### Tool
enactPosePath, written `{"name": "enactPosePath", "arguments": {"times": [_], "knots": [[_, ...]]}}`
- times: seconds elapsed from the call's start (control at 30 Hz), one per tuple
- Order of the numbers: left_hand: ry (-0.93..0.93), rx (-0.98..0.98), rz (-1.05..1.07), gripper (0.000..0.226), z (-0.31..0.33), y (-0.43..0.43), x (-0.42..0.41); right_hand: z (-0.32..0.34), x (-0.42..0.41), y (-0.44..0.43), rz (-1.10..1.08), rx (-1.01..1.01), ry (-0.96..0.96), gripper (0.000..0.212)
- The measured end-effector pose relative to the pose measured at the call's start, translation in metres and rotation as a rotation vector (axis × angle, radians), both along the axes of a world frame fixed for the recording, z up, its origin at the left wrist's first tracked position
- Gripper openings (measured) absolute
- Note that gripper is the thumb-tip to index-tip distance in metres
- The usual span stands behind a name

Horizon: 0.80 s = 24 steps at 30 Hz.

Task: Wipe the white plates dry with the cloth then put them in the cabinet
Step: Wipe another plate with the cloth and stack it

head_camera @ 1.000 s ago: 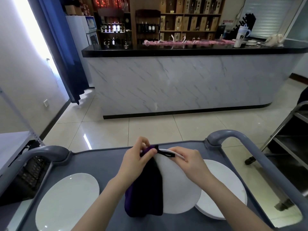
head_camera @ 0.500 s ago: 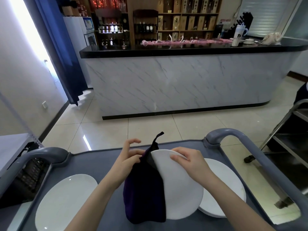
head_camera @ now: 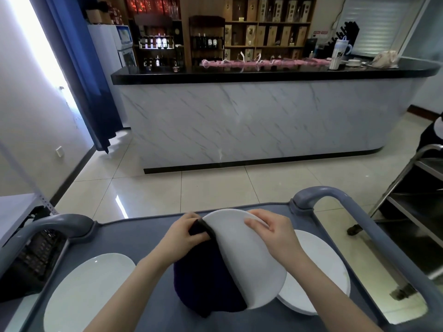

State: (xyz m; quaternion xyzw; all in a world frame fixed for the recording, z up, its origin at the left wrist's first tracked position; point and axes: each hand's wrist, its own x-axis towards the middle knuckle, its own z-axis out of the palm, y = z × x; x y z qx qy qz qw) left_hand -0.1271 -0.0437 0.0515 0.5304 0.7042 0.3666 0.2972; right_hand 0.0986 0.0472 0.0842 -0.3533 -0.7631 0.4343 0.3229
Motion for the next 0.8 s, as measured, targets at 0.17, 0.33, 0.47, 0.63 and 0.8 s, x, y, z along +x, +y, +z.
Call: {"name": "enactPosePath", "arguments": {"times": [0.17,0.33,0.47,0.63,0.8], "knots": [[-0.259,0.186,0.541,0.005,-0.020,-0.010,0.025,-0.009,-0.009,-0.016,-0.283,-0.066,0.303,0.021],[-0.188,0.182,0.500,0.007,-0.016,-0.019,0.016,-0.009,-0.005,-0.017,-0.180,-0.118,0.287,0.021],[0.082,0.213,0.261,0.014,-0.004,-0.016,0.008,0.006,-0.004,-0.005,0.061,0.125,-0.017,0.014],[0.235,0.264,0.044,0.034,0.007,-0.001,0.020,0.005,-0.018,-0.008,0.192,0.365,-0.243,0.017],[0.168,0.289,0.261,0.027,0.008,0.004,0.018,0.001,-0.011,-0.010,0.033,0.147,0.032,0.014]]}}
